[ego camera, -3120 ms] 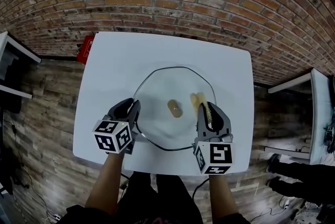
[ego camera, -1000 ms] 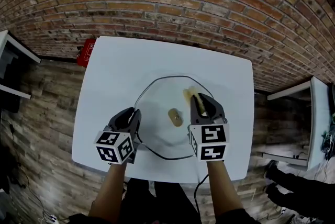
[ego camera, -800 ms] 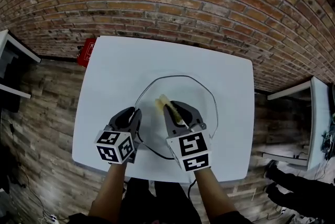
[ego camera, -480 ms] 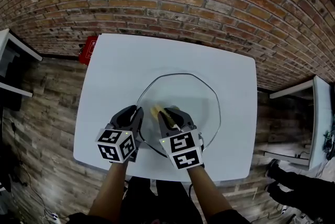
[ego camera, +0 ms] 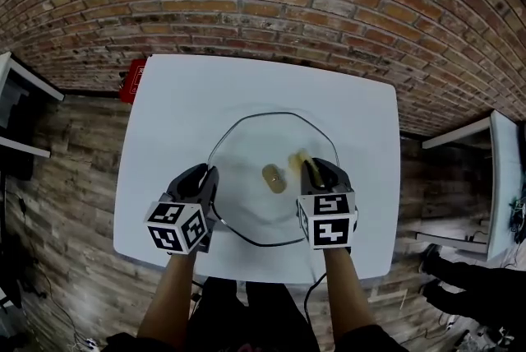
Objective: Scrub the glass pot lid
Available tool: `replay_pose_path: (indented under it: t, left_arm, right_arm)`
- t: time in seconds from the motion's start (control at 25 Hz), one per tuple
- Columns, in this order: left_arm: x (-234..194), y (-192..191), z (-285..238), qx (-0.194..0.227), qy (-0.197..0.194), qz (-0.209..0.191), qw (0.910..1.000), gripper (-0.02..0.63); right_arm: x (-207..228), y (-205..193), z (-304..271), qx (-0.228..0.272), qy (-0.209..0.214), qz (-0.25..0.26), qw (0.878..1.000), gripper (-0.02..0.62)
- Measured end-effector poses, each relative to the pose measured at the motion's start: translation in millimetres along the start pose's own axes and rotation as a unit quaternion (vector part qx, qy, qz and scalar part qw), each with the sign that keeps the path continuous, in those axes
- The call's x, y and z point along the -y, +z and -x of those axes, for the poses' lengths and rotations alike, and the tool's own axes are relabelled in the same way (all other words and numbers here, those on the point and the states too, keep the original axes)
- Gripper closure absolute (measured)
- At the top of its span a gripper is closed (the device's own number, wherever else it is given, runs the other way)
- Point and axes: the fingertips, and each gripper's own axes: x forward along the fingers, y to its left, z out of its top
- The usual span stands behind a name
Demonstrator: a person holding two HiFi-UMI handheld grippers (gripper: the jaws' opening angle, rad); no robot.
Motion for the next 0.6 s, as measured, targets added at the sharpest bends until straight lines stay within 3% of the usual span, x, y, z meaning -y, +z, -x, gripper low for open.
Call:
replay_pose_path:
  t: [0.16,0.32,0.44,0.6]
  left_arm:
    - [0,0,-1,0.000,0.001,-0.002,1.0000,0.514]
    - [1,0,0,-0.001,-0.001,-0.003,1.0000,0.514]
    - [1,0,1,0.000,0.000,0.000,1.0000,0.514]
    - [1,0,1,-0.002,0.002,0.001,1.0000,0.514]
  right_arm:
    - [39,-1,12,0.000,-0.047,-0.015,0.999,0.537]
    - [41,11,31,0.031,-0.038,-0.041,0.998,0.537]
    - [-7,25,39,0.044,0.028,-0.014,0.999,0.537]
    - [-97,24,38,0.035,0.142,0.031,0.989,0.537]
